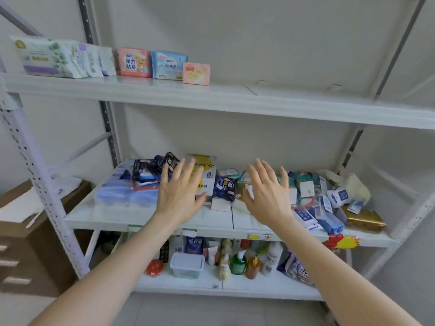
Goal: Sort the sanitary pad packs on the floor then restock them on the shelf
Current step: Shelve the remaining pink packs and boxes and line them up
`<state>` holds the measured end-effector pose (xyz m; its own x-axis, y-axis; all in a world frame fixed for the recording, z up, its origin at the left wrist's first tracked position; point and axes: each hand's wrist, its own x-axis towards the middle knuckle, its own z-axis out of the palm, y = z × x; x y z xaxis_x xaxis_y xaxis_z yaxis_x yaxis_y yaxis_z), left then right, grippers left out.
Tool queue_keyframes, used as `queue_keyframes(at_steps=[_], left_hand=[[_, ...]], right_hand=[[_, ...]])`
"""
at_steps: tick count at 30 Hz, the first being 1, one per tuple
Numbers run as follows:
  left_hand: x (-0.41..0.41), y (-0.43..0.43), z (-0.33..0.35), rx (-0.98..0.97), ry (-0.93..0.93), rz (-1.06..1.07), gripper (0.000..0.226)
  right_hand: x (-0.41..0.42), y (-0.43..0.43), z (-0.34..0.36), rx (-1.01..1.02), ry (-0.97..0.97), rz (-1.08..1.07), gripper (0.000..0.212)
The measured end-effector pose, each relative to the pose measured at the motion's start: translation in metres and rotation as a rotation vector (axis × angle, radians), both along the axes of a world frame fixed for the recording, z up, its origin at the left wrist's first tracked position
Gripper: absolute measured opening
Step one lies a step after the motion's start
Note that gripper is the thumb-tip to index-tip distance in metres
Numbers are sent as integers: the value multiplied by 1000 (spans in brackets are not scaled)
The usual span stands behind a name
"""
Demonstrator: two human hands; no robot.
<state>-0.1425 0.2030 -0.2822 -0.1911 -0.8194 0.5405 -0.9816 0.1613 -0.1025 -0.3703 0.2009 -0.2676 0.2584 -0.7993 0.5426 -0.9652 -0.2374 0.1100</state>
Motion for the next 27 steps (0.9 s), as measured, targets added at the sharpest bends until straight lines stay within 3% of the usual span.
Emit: queue_keyframes(at_steps=[17, 27], left_hand=[[-102, 118, -217, 493, -56, -166, 72], [-157, 141, -304, 679, -123, -218, 73]], right_hand=[[-92, 164, -221, 429, -42, -251, 66], [-125, 191, -314, 643, -45, -273, 66]])
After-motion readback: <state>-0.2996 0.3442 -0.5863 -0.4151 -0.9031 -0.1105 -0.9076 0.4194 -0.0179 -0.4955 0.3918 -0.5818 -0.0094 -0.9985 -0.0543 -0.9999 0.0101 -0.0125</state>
